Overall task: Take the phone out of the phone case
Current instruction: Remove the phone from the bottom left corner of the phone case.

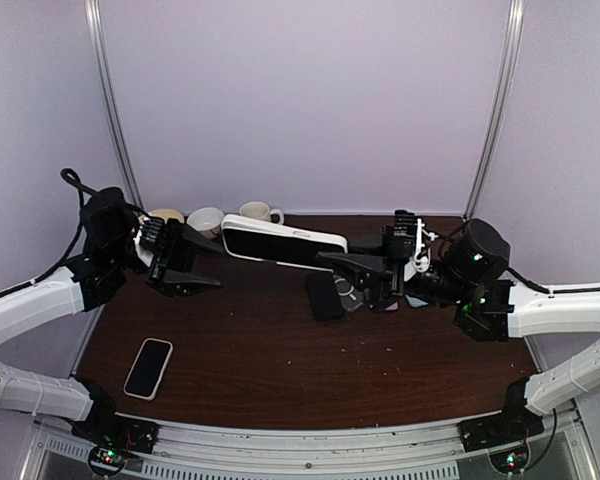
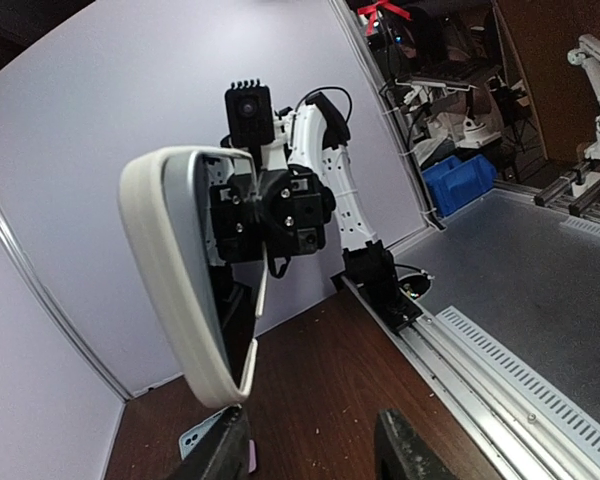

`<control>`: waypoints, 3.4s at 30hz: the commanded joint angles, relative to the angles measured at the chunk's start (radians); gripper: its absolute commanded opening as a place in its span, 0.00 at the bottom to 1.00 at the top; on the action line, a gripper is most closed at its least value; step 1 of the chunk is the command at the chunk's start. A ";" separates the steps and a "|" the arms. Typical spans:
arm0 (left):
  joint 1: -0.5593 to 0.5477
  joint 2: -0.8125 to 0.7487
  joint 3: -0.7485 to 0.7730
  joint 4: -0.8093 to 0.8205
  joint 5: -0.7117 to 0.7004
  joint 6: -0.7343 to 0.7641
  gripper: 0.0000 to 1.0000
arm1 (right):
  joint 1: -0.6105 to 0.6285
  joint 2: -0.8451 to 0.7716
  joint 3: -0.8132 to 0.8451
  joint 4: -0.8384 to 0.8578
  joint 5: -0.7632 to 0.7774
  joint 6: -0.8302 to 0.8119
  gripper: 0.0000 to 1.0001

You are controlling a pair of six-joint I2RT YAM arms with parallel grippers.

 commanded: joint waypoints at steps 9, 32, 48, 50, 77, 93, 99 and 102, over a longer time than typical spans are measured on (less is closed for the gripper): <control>-0.058 0.032 -0.037 0.165 -0.045 -0.096 0.42 | -0.003 0.027 0.002 0.176 -0.095 0.113 0.00; -0.060 -0.001 -0.035 0.144 -0.011 -0.085 0.34 | -0.003 0.043 -0.010 0.138 -0.072 0.074 0.00; -0.071 0.012 -0.032 0.143 -0.014 -0.085 0.27 | -0.003 0.040 -0.010 0.098 -0.072 0.037 0.00; -0.073 0.012 -0.033 0.139 -0.013 -0.083 0.26 | -0.003 0.040 -0.011 0.100 -0.072 0.037 0.00; -0.091 -0.035 0.008 -0.171 0.043 0.181 0.16 | -0.013 0.071 -0.030 0.135 -0.188 0.205 0.00; -0.093 -0.040 0.019 -0.250 0.026 0.280 0.09 | -0.014 0.061 -0.003 -0.026 -0.398 0.257 0.00; -0.111 -0.045 0.023 -0.340 0.011 0.381 0.07 | -0.013 0.078 -0.003 0.003 -0.450 0.317 0.00; -0.117 -0.048 0.025 -0.367 0.000 0.408 0.07 | -0.013 0.093 0.004 0.021 -0.482 0.353 0.00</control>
